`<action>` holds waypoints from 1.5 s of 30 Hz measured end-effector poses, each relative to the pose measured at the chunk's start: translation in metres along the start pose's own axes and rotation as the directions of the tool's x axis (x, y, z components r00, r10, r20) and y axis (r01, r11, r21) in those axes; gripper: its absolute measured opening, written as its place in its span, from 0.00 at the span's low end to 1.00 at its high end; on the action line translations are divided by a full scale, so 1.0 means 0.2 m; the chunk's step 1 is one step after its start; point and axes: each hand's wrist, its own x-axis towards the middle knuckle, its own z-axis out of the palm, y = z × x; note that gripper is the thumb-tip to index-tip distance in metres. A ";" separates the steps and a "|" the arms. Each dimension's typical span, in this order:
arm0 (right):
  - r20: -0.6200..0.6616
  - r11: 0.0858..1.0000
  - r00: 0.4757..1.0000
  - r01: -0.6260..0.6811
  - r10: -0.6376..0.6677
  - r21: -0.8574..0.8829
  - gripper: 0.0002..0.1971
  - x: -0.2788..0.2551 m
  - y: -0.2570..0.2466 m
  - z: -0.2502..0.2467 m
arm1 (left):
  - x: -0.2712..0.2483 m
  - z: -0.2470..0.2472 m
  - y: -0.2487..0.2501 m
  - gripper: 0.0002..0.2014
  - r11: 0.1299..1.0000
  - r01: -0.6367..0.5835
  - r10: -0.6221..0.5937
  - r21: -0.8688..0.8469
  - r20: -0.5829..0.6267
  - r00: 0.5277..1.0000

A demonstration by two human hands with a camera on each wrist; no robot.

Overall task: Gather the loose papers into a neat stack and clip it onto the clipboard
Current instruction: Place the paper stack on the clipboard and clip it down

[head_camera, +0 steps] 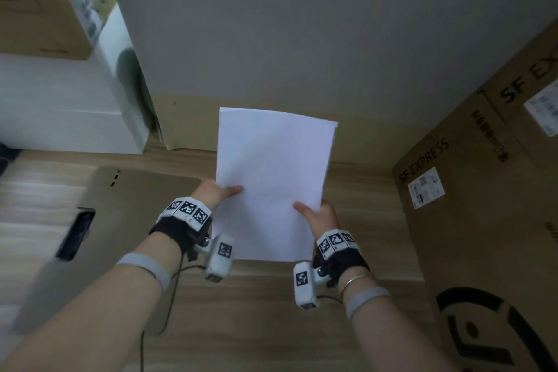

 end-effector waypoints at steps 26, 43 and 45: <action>-0.082 0.993 0.993 -0.095 0.090 -0.064 0.19 -0.27 0.36 0.24 | -0.09 -0.79 -0.87 0.33 0.730 0.521 -0.279 0.442 -0.504 0.818; -0.295 0.984 0.940 -0.176 0.172 0.013 0.21 -0.27 0.47 -0.25 | -0.20 0.00 -0.55 0.29 0.738 0.180 -0.069 0.651 -0.193 0.979; -0.292 0.984 0.940 -0.177 0.174 0.015 0.21 -0.27 0.47 -0.30 | -0.21 0.03 -0.54 0.27 0.748 0.189 -0.087 0.636 -0.189 0.978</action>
